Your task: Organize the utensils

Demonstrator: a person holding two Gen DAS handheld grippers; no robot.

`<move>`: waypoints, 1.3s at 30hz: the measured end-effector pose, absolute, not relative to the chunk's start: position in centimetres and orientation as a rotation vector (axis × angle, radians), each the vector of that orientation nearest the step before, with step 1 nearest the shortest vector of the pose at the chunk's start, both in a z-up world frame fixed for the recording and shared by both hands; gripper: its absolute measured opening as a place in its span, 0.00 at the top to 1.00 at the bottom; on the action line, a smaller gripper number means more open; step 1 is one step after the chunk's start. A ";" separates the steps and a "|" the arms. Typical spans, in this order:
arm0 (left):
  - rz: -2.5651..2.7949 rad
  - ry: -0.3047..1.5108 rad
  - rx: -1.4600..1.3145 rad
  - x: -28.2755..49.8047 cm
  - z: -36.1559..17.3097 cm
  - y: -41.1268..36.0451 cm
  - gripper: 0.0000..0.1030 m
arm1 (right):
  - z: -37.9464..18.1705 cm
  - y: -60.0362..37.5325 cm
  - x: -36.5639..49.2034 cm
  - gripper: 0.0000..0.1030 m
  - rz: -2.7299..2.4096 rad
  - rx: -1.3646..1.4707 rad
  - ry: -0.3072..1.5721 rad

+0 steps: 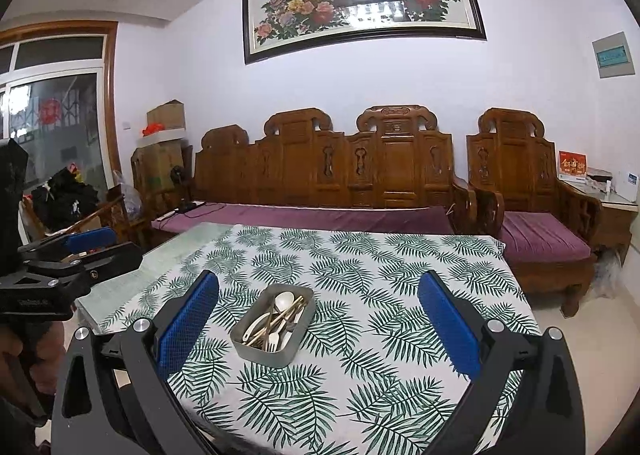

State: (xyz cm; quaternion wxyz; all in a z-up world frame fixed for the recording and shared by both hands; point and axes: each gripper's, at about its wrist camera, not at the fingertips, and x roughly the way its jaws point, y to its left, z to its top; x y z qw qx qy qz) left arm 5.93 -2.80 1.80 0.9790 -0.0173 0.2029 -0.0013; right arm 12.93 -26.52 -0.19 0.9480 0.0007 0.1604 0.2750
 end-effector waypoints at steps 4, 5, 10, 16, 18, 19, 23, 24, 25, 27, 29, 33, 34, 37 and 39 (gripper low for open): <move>0.000 0.409 -0.033 5.8 1.7 -2.8 0.07 | -0.3 -26.5 13.0 0.02 0.560 0.004 0.330; 0.000 0.409 -0.033 5.8 1.7 -2.8 0.07 | -0.3 -26.4 13.0 0.02 0.561 0.003 0.331; 0.000 0.409 -0.028 5.7 1.5 -2.8 0.07 | -0.3 -26.3 13.2 0.02 0.564 0.003 0.335; 0.001 0.409 -0.026 5.6 1.5 -2.9 0.07 | -0.3 -26.2 13.3 0.02 0.562 0.003 0.336; 0.003 0.407 -0.026 5.6 1.5 -2.8 0.07 | -0.3 -26.2 13.3 0.02 0.564 0.005 0.337; 0.004 0.408 -0.027 5.6 1.4 -2.8 0.07 | -0.3 -26.1 13.4 0.02 0.563 0.004 0.338; 0.006 0.408 -0.029 5.6 1.4 -2.6 0.07 | -0.4 -26.1 13.4 0.02 0.565 0.006 0.339; 0.006 0.409 -0.029 5.6 1.4 -2.6 0.07 | -0.4 -26.1 13.5 0.02 0.565 0.006 0.339; 0.007 0.409 -0.027 5.6 1.4 -2.6 0.07 | -0.4 -26.1 13.4 0.02 0.565 0.005 0.339; 0.008 0.409 -0.028 5.6 1.4 -2.6 0.07 | -0.5 -26.1 13.5 0.02 0.564 0.004 0.340; 0.007 0.409 -0.030 5.6 1.4 -2.5 0.07 | -0.5 -26.1 13.5 0.02 0.565 0.005 0.340; 0.009 0.411 -0.030 5.7 1.4 -2.6 0.07 | -0.5 -26.1 13.5 0.02 0.565 0.006 0.341; 0.010 0.412 -0.032 5.7 1.3 -2.6 0.07 | -0.6 -26.0 13.5 0.02 0.565 0.007 0.342; 0.010 0.412 -0.035 5.7 1.3 -2.6 0.07 | -0.7 -25.9 13.5 0.02 0.566 0.006 0.343; 0.009 0.412 -0.035 5.7 1.3 -2.6 0.07 | -0.9 -25.8 13.6 0.02 0.567 0.005 0.345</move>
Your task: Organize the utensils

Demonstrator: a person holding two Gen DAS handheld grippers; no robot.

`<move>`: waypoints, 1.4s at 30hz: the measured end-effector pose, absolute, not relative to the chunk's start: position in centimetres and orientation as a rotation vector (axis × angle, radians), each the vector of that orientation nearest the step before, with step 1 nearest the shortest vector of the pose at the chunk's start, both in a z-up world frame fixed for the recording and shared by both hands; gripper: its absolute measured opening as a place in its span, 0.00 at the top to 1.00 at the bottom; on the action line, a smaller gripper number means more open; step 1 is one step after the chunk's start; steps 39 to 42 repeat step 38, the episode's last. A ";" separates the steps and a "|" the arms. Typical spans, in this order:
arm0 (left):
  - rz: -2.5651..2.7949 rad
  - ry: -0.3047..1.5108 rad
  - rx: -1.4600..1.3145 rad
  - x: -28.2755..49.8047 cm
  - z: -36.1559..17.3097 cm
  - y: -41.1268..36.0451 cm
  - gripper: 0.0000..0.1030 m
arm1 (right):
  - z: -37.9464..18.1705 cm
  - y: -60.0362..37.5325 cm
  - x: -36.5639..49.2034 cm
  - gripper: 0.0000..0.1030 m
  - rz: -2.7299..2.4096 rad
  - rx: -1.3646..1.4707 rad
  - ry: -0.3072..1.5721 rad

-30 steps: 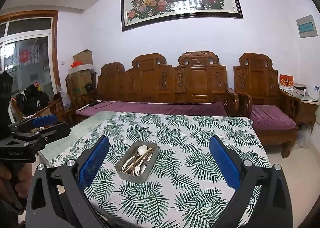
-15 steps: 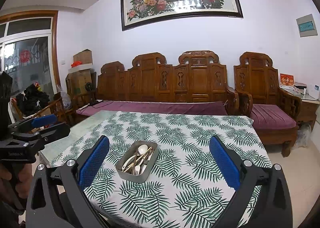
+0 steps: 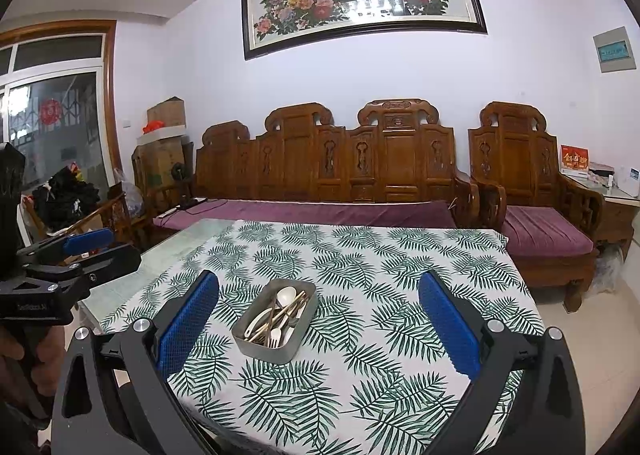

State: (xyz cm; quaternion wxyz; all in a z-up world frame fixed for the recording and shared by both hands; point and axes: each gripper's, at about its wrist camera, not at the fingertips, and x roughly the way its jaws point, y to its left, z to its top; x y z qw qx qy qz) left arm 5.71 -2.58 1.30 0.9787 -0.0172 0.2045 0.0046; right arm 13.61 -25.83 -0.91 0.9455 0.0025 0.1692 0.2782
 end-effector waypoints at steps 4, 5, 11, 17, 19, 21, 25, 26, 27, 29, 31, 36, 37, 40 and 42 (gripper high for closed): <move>0.010 0.413 -0.034 5.7 1.3 -2.5 0.07 | -1.0 -25.8 13.7 0.02 0.568 0.005 0.345; 0.009 0.412 -0.035 5.7 1.3 -2.6 0.07 | -1.1 -25.7 13.7 0.02 0.567 0.005 0.345; 0.010 0.411 -0.034 5.7 1.3 -2.6 0.07 | -1.0 -25.8 13.7 0.02 0.567 0.008 0.347; 0.010 0.411 -0.035 5.7 1.3 -2.6 0.07 | -1.1 -25.8 13.7 0.02 0.568 0.008 0.347; 0.010 0.410 -0.034 5.7 1.3 -2.6 0.07 | -1.2 -25.7 13.6 0.02 0.568 0.007 0.346; 0.010 0.408 -0.033 5.7 1.3 -2.6 0.07 | -1.0 -25.8 13.6 0.02 0.568 0.007 0.346; 0.010 0.409 -0.033 5.7 1.2 -2.6 0.07 | -1.1 -25.8 13.7 0.02 0.568 0.007 0.346; 0.010 0.410 -0.033 5.7 1.2 -2.6 0.07 | -1.1 -25.8 13.7 0.02 0.569 0.007 0.347; 0.010 0.409 -0.034 5.7 1.2 -2.6 0.07 | -1.1 -25.7 13.7 0.02 0.569 0.007 0.347; 0.010 0.409 -0.035 5.7 1.3 -2.6 0.07 | -1.1 -25.8 13.7 0.02 0.569 0.007 0.346; 0.011 0.409 -0.034 5.8 1.3 -2.6 0.07 | -1.0 -25.8 13.7 0.02 0.569 0.007 0.346; 0.010 0.408 -0.036 5.8 1.3 -2.6 0.07 | -1.1 -25.7 13.7 0.02 0.569 0.007 0.346; 0.009 0.408 -0.036 5.7 1.3 -2.6 0.07 | -1.1 -25.7 13.7 0.02 0.569 0.007 0.347; 0.010 0.408 -0.037 5.8 1.3 -2.6 0.07 | -1.1 -25.8 13.7 0.02 0.569 0.007 0.347; 0.010 0.408 -0.037 5.8 1.3 -2.6 0.07 | -1.1 -25.8 13.7 0.02 0.569 0.007 0.347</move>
